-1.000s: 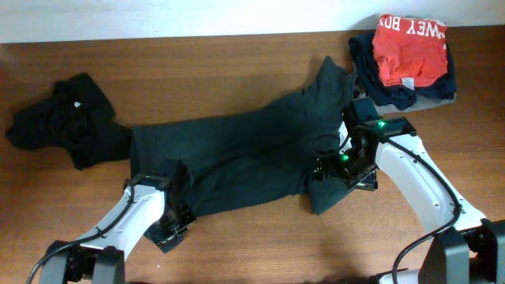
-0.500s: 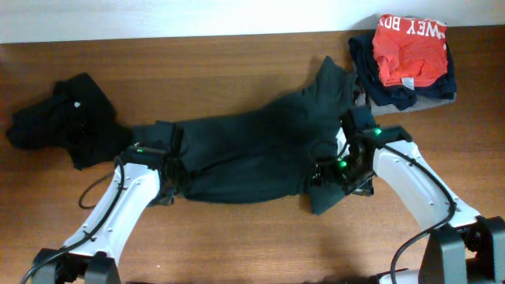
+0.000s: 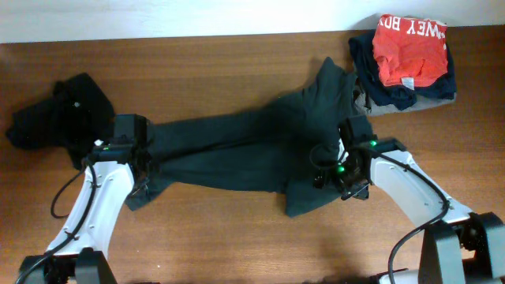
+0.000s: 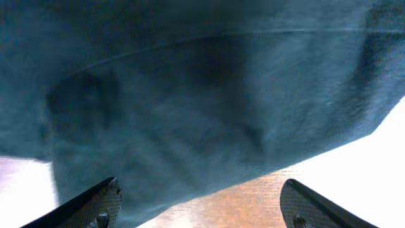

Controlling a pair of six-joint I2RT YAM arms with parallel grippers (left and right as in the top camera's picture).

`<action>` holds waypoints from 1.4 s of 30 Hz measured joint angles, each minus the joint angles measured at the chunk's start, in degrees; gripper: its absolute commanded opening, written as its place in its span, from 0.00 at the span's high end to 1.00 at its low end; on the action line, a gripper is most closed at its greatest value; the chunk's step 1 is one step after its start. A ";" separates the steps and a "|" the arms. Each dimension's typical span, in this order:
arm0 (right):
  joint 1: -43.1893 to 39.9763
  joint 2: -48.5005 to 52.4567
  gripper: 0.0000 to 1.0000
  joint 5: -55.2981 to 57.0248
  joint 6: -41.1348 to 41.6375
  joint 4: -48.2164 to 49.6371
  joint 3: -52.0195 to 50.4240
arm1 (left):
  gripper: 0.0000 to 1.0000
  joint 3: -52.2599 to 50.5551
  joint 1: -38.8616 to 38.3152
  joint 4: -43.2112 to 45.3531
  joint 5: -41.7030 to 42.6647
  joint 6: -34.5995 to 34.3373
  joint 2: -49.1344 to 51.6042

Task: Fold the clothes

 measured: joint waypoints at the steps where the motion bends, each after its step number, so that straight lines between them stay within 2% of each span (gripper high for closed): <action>1: 0.00 0.31 0.16 0.22 0.28 0.28 -0.44 | 0.99 0.00 0.09 0.22 -0.11 0.20 0.00; 4: 0.00 1.95 0.18 1.33 1.68 0.94 -1.18 | 0.99 0.00 0.07 0.87 -0.15 1.18 0.02; 10: 0.00 2.32 0.28 2.80 2.51 0.74 -1.18 | 1.00 0.00 0.09 1.38 -0.33 1.51 0.00; 12: 0.00 2.32 0.34 3.06 2.73 0.68 -1.18 | 1.00 0.00 0.09 1.55 -0.33 1.62 0.00; 23: 0.00 2.32 0.41 5.90 4.11 1.55 -3.13 | 1.00 0.00 0.09 2.32 -0.33 1.62 0.02; 30: 0.00 2.32 0.69 6.32 5.09 4.02 -4.83 | 0.99 0.00 0.09 2.29 -0.33 1.62 0.00; 36: 0.00 2.32 0.78 6.49 5.25 6.58 -4.87 | 0.99 0.00 0.09 1.38 -0.33 1.62 0.02; 39: 0.00 2.32 0.96 6.75 5.09 8.00 -4.87 | 0.99 0.00 0.09 1.18 -0.31 1.62 0.02; 42: 0.00 2.32 0.96 7.32 5.44 8.20 -4.87 | 0.99 0.00 0.09 1.07 -0.31 1.62 0.02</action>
